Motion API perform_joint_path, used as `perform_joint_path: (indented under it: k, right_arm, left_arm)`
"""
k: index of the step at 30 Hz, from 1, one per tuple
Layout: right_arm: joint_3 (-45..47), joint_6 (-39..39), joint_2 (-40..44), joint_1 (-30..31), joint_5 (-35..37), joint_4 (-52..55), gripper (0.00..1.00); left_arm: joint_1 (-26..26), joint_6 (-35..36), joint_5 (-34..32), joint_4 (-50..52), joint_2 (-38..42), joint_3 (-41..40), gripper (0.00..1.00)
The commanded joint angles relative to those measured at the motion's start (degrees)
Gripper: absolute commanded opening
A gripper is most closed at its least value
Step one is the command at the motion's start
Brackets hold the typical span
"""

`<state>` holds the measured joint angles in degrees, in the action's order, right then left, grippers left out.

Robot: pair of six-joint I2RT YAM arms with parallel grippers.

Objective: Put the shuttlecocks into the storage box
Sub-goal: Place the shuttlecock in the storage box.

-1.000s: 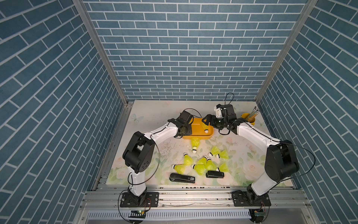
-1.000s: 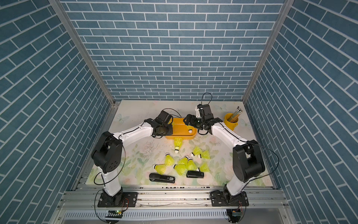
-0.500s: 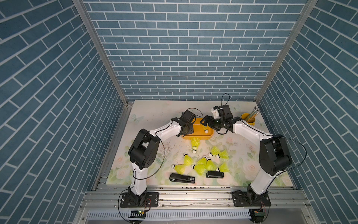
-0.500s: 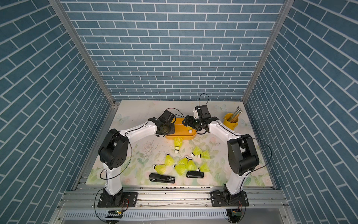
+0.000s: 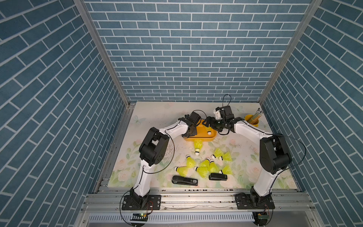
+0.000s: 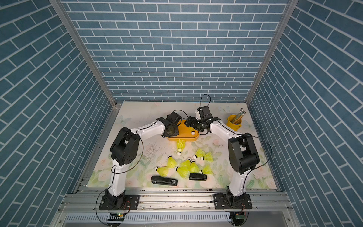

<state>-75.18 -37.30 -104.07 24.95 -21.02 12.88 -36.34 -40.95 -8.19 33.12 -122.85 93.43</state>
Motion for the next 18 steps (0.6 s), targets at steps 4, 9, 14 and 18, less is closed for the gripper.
perform_joint_path:
  k: [4,9,14,18]
  right_arm:
    - [-1.61,-1.2,-1.13,-0.25,1.41,0.82,0.87]
    - [-1.64,-1.29,-1.05,-0.26,1.5,0.73,0.87]
    - [-1.22,-1.29,-0.87,-0.31,1.42,0.51,0.87]
    - [-1.02,-1.29,-0.78,-0.28,1.42,0.46,0.87]
  left_arm:
    - [-0.23,-1.46,-2.73,3.44,-1.52,2.54,0.16]
    - [-0.47,-1.67,-3.06,3.7,-1.91,3.06,0.36]
    - [-0.41,-1.76,-3.24,3.79,-2.26,3.82,0.43]
    - [-0.56,-1.67,-3.5,4.39,-2.89,5.08,0.44]
